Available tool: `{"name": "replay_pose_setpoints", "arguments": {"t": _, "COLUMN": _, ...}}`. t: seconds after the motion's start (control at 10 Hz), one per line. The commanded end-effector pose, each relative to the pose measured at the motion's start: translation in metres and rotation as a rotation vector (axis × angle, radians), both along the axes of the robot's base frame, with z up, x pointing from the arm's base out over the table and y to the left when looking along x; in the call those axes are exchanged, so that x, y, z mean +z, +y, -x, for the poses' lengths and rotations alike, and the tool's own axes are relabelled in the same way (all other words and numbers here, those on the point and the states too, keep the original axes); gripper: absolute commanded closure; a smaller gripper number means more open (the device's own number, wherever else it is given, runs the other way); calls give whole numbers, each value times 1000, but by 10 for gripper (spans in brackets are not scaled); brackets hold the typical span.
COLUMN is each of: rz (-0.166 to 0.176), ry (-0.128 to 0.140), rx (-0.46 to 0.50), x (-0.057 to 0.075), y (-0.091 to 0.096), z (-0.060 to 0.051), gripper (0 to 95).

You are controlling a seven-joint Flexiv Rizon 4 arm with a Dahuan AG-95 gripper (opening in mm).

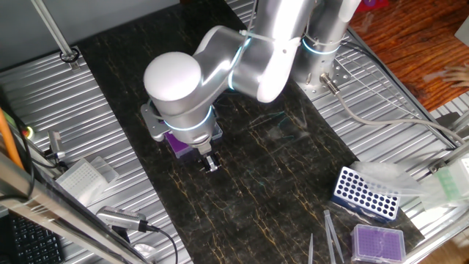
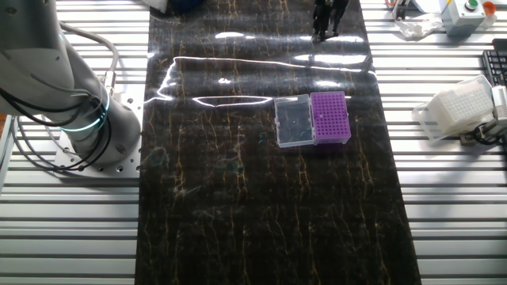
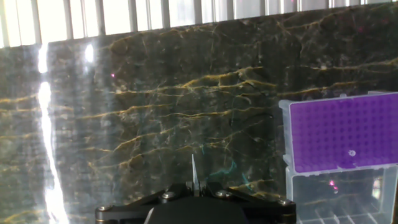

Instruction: Insert a small pipette tip into the holder for small pipette tips

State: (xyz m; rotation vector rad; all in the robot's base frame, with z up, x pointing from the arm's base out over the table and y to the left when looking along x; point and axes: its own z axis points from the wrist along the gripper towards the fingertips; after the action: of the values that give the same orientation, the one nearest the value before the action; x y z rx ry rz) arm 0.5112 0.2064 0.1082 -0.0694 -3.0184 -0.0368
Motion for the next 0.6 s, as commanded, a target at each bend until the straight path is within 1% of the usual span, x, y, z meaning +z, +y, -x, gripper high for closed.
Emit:
{"name": "replay_pose_setpoints", "arguments": {"t": 0.1, "rz": -11, "ry": -8, "rx": -19, "x": 0, "y": -1, "z": 1, "gripper": 950}}
{"name": "replay_pose_setpoints", "arguments": {"t": 0.5, "rz": 9, "ry": -15, "rx": -155, "x": 0, "y": -1, "z": 1, "gripper": 950}}
{"name": "replay_pose_setpoints", "arguments": {"t": 0.6, "rz": 14, "ry": -30, "rx": -186, "x": 0, "y": -1, "z": 1, "gripper": 950}}
